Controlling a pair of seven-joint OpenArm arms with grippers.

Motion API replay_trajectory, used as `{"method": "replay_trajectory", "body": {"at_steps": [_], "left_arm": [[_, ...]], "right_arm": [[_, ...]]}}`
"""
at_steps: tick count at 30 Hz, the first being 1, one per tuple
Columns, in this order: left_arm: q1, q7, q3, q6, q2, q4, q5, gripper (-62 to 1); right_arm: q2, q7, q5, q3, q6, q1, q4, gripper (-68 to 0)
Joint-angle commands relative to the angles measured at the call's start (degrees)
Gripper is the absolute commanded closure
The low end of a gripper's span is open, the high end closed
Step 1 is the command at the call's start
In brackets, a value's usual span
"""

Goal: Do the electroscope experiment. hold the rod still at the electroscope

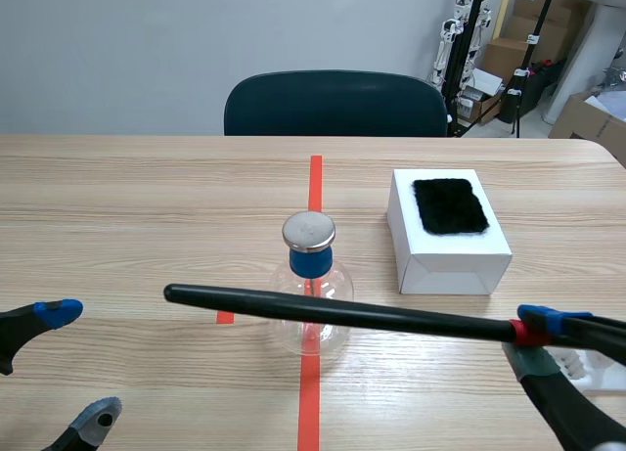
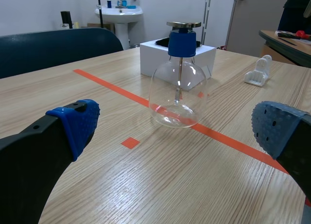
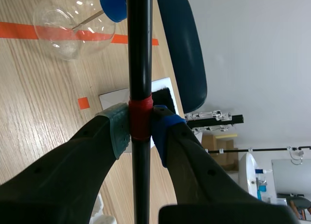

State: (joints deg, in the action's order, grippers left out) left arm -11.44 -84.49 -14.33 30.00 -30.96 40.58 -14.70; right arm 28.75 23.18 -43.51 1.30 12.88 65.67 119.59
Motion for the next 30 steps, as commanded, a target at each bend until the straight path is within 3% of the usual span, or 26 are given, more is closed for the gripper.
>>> {"method": "replay_trajectory", "body": {"at_steps": [1, 5, 30], "left_arm": [[0.0, -1.0, 0.4, -0.3, -0.7, 0.3, 0.7, -62.3], [0.0, -1.0, 0.4, -0.3, -0.7, 0.3, 0.7, -62.3], [0.0, -1.0, 0.4, -0.3, -0.7, 0.3, 0.7, -62.3]], "right_arm": [[0.1, 0.3, 0.2, 0.6, 0.9, -1.6, -0.4, -3.7], [0.1, 0.3, 0.2, 2.3, 0.9, -4.6, -3.7, -3.7], [0.1, 0.3, -1.2, 2.3, 0.9, -4.9, -3.8, -3.7]]}}
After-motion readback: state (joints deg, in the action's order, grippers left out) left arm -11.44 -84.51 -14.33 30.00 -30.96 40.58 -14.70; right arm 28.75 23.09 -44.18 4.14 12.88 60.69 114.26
